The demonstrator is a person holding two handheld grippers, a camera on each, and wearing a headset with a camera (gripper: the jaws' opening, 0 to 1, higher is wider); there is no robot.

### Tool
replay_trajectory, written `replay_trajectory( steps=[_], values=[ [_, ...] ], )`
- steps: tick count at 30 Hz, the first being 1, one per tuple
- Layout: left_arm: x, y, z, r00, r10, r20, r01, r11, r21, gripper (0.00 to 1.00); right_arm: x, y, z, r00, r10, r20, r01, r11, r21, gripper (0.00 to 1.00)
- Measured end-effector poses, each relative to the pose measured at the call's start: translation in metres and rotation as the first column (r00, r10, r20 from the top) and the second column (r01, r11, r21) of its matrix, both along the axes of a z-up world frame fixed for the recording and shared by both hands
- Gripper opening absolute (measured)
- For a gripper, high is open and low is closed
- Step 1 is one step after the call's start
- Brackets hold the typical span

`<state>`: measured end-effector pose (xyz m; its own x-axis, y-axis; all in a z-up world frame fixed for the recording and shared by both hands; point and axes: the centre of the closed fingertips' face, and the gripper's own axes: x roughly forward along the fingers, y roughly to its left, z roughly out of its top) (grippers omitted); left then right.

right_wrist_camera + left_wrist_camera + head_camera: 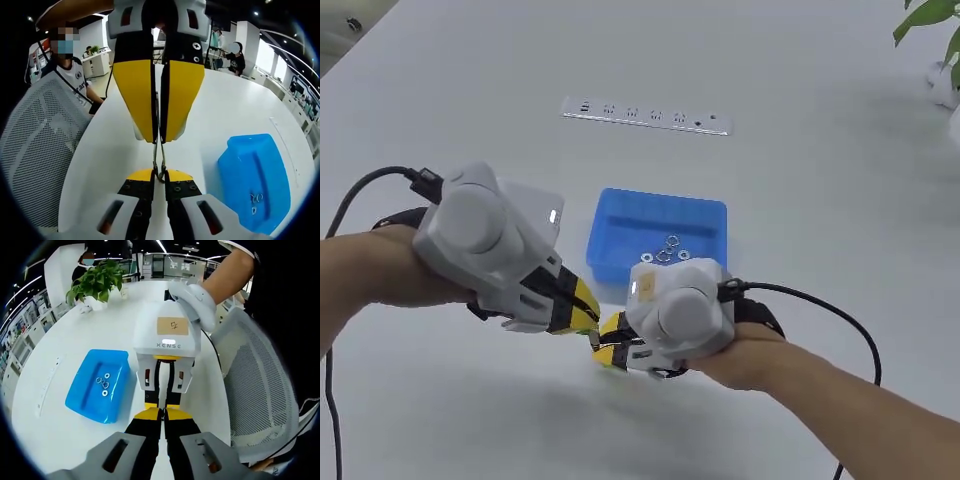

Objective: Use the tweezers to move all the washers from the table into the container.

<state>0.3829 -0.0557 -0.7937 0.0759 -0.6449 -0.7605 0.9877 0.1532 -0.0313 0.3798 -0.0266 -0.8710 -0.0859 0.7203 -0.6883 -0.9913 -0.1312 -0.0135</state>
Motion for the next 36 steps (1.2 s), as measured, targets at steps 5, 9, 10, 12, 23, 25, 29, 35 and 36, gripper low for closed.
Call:
replay_trajectory(
  steps=[5,9,10,12,23,25,29,35,36],
  values=[
    [0.001,0.0,0.0,1.0,0.001,-0.002,-0.001,1.0,-0.004,0.06,0.0,-0.001,0.0,1.0,-0.009,-0.008,0.009,1.0,-0.003,0.09],
    [0.001,-0.001,0.0,1.0,0.002,-0.002,-0.002,1.0,-0.003,0.06,0.0,-0.001,0.0,1.0,-0.009,-0.002,0.009,1.0,-0.005,0.09],
    [0.001,-0.001,0.0,1.0,0.002,-0.001,-0.002,1.0,-0.003,0.06,0.001,-0.001,0.0,1.0,-0.01,0.001,0.01,1.0,-0.006,0.09],
    [0.002,-0.001,0.0,1.0,0.002,0.001,-0.002,1.0,-0.005,0.06,0.001,-0.001,0.001,1.0,-0.009,0.001,0.009,1.0,-0.006,0.09],
    [0.004,-0.004,0.01,1.0,0.014,0.008,-0.013,1.0,-0.022,0.06,0.004,-0.006,0.011,1.0,-0.011,0.012,0.011,1.0,-0.006,0.09],
    [0.004,-0.004,0.014,1.0,0.016,0.009,-0.015,1.0,-0.025,0.06,0.004,-0.006,0.014,1.0,-0.011,0.014,0.012,1.0,-0.005,0.09],
    [0.005,-0.005,0.021,1.0,0.019,0.015,-0.018,0.999,-0.028,0.06,0.006,-0.006,0.021,1.0,-0.009,0.027,0.009,1.0,-0.004,0.09],
    [0.007,-0.007,0.032,0.999,0.019,0.026,-0.018,0.999,-0.03,0.06,0.009,-0.007,0.032,0.999,-0.012,0.037,0.012,1.0,0.005,0.09],
    [0.007,-0.007,0.035,0.999,0.019,0.027,-0.018,0.999,-0.031,0.06,0.01,-0.007,0.033,0.999,-0.013,0.038,0.012,1.0,0.007,0.09]
  ],
)
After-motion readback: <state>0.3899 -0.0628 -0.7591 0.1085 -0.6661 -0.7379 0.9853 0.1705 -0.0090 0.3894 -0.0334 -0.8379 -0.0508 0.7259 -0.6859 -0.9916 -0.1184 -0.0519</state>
